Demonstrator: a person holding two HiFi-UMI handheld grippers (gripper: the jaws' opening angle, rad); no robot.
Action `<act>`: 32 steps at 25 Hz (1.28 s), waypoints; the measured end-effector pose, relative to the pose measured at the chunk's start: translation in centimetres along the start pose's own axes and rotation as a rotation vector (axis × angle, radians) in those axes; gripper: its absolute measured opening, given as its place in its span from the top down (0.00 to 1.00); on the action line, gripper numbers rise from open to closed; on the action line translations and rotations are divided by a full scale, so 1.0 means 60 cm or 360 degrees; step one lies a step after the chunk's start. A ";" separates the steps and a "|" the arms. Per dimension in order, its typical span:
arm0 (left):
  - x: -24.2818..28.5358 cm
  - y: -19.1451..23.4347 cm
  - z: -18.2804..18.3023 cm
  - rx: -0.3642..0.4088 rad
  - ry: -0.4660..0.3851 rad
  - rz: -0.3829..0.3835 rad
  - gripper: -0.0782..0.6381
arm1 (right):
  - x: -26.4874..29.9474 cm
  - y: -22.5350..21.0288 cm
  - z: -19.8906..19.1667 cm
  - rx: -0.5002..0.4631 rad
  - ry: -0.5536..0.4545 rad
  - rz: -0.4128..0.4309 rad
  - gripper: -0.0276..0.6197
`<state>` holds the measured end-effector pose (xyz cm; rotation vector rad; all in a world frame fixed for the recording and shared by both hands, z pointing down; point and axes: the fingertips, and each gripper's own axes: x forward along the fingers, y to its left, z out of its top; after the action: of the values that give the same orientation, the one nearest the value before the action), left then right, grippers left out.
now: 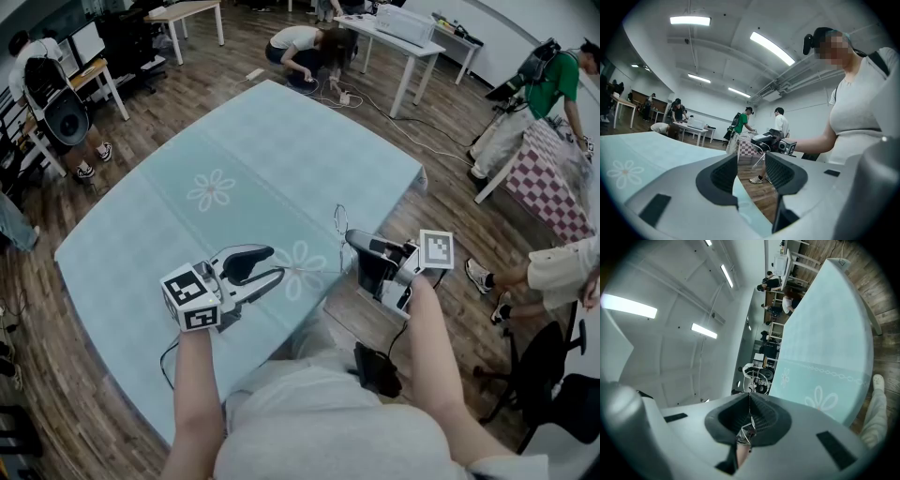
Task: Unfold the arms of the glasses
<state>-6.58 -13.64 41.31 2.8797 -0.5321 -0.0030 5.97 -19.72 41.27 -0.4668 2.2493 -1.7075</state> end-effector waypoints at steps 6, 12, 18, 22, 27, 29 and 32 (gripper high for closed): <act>-0.008 0.007 0.020 -0.0006 -0.0013 0.0019 0.61 | -0.002 0.000 0.000 -0.0015 0.0034 0.0000 0.94; 0.004 -0.004 0.053 0.0062 0.0031 -0.0024 0.61 | 0.000 -0.004 -0.001 -0.0045 0.0044 -0.0029 0.94; 0.016 0.012 0.078 -0.0091 0.0038 -0.0094 0.63 | 0.012 0.002 -0.008 -0.0060 0.0072 -0.0013 0.94; 0.034 0.027 0.071 -0.0259 0.0174 -0.0140 0.66 | 0.015 0.009 -0.011 -0.0059 0.0098 0.0006 0.94; 0.061 0.032 0.060 -0.0377 0.0337 -0.0126 0.68 | 0.017 0.014 -0.014 -0.0058 0.0120 0.0015 0.94; 0.075 0.035 0.053 -0.0433 0.0383 -0.0116 0.68 | 0.019 0.015 -0.015 -0.0063 0.0129 0.0026 0.94; 0.095 0.041 0.041 -0.0580 0.0430 -0.0120 0.69 | 0.020 0.018 -0.018 -0.0071 0.0150 0.0048 0.94</act>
<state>-2.22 -18.42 39.65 2.4894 -0.3314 0.2470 4.35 -19.02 40.49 -0.3671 2.3516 -1.7012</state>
